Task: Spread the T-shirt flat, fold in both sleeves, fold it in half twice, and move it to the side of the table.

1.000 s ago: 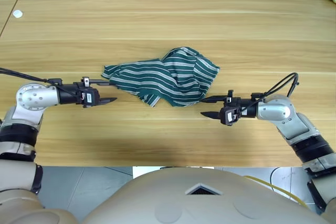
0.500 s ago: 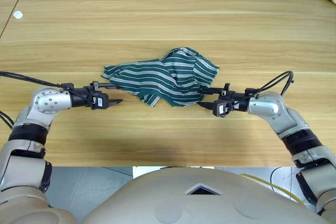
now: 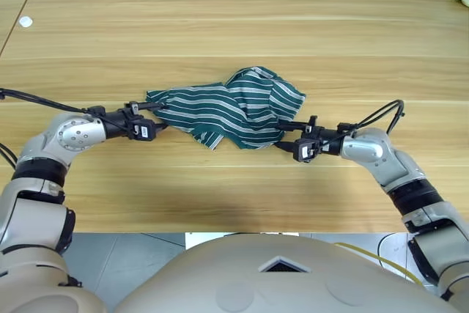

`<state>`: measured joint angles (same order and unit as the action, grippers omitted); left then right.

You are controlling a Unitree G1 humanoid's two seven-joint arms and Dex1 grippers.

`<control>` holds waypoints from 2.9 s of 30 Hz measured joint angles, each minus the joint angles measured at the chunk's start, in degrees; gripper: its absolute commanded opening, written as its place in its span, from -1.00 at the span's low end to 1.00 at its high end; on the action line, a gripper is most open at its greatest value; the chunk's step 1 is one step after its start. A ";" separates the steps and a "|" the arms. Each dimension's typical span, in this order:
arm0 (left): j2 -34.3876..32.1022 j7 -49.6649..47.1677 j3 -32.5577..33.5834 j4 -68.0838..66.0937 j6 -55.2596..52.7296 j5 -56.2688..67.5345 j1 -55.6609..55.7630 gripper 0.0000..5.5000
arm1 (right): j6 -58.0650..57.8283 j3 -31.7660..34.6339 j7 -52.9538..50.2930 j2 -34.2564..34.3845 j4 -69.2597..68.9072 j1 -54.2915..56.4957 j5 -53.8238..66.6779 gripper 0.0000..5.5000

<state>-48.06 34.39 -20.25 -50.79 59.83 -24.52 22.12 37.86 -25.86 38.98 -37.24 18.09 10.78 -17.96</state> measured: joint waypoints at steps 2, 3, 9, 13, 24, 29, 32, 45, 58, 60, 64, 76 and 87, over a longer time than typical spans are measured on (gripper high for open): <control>0.35 -0.01 -0.51 0.00 0.46 0.17 0.14 -0.12 | 0.01 -0.20 -0.18 0.13 0.22 0.16 -0.05 -0.21; 0.41 0.01 -0.72 -0.03 0.83 0.44 0.16 -0.12 | 0.01 -0.43 -0.23 0.16 0.28 0.34 -0.06 -0.21; 1.41 0.66 -1.30 -0.56 1.55 2.49 0.14 -0.11 | 0.02 -1.35 -0.58 0.48 0.83 0.84 -0.68 -0.48; 1.37 -2.74 -2.09 -2.52 1.29 -0.58 1.29 -0.37 | 0.10 -1.81 -1.24 0.71 1.59 1.00 -1.45 -0.77; 1.27 -8.32 -4.78 -5.92 1.46 -5.09 3.07 -0.97 | 0.25 -2.53 -2.30 0.95 2.85 1.53 -2.14 -1.00; 1.33 -6.58 -5.05 -6.76 3.20 -2.29 2.69 -0.98 | 0.26 -2.63 -3.81 1.54 4.07 2.35 -3.16 -1.00; 1.52 -2.09 -4.94 -7.02 4.90 2.48 1.93 -0.98 | 0.24 -2.44 -4.83 1.73 4.44 2.46 -3.51 -1.00; -2.00 34.72 8.82 17.05 -10.27 54.09 -3.57 -0.98 | -0.10 13.25 -2.39 -9.11 -5.44 0.39 9.98 -1.00; 2.60 33.80 11.01 7.46 -7.43 36.32 0.27 -0.85 | -0.11 22.88 -1.07 -10.54 -7.27 0.77 17.44 -1.00; 2.93 33.82 9.97 7.23 -7.41 33.86 0.00 -0.74 | -0.10 21.92 -0.91 -9.87 -6.92 1.07 16.15 -1.00; 3.77 35.23 8.07 6.16 -7.52 31.27 -0.64 -0.52 | -0.10 20.35 -0.99 -8.22 -6.26 1.22 13.28 -1.00; 5.42 35.61 7.62 5.75 -7.72 30.34 -1.98 -0.17 | -0.10 19.35 -1.32 -6.69 -6.42 1.21 10.25 -1.00; 7.50 37.09 7.61 10.93 -8.74 33.70 -4.19 -0.55 | -0.11 18.92 -1.37 -6.33 -6.34 1.21 9.55 -1.00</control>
<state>-40.56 71.48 -12.64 -39.85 51.09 9.17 17.93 37.74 -6.94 37.62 -43.58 11.75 12.00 -8.41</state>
